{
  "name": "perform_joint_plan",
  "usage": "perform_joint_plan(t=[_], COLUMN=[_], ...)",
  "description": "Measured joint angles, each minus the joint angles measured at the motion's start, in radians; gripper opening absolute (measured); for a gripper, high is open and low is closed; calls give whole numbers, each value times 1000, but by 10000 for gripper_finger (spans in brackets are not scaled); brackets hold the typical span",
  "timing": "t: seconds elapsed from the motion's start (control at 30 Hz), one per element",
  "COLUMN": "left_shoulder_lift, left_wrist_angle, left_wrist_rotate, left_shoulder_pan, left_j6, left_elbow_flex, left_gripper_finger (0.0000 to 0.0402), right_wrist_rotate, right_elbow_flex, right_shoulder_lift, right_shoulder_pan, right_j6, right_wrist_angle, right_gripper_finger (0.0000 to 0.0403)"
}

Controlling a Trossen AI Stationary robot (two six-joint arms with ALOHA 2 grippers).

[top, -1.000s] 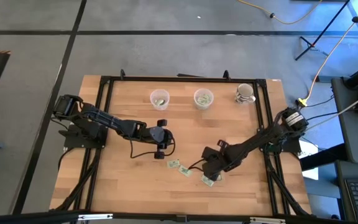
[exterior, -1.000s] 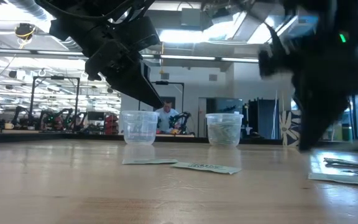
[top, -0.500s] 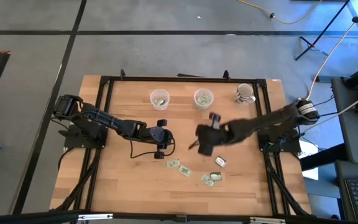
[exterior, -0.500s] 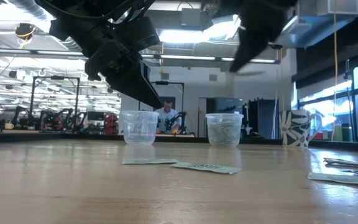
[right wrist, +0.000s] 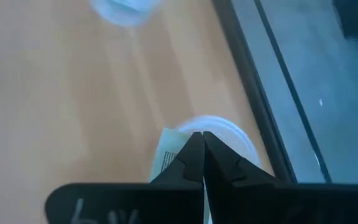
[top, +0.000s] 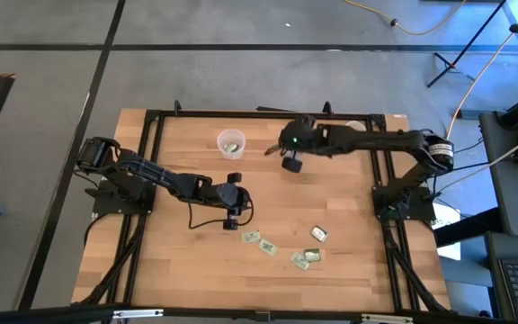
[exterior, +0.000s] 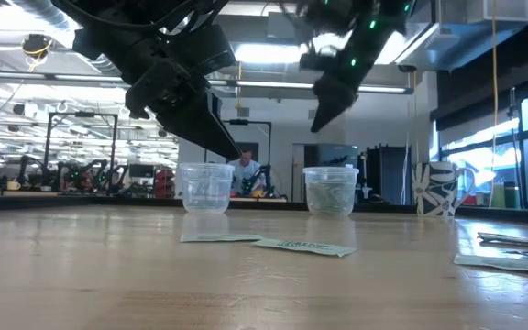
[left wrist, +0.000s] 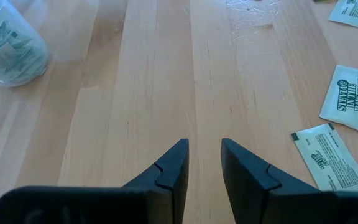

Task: Pick and place Stevia / Truvia into bins
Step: Put the stevia packet into the right transparent container, then put the truvia packet into the left transparent container

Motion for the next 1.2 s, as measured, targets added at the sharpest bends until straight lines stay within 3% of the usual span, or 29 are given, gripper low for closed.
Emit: perform_joint_plan(t=[0.23, 0.4, 1.07, 1.2], left_shoulder_lift=[0, 0, 0, 0], left_wrist_angle=[-1, -2, -4, -4], left_wrist_rotate=[0, 0, 0, 0], left_shoulder_pan=[0, 0, 0, 0], left_j6=[0, 0, 0, 0], left_elbow_flex=[0, 0, 0, 0], left_gripper_finger=[88, 88, 88, 88], right_wrist_rotate=[-130, -137, -141, -293], right_elbow_flex=[0, -1, -1, -1], right_shoulder_lift=[77, 118, 103, 37], right_shoulder_pan=[-135, -162, -161, -93], right_j6=[-8, -8, 33, 60], right_wrist_angle=[-1, 7, -19, -86], right_gripper_finger=[0, 0, 60, 61])
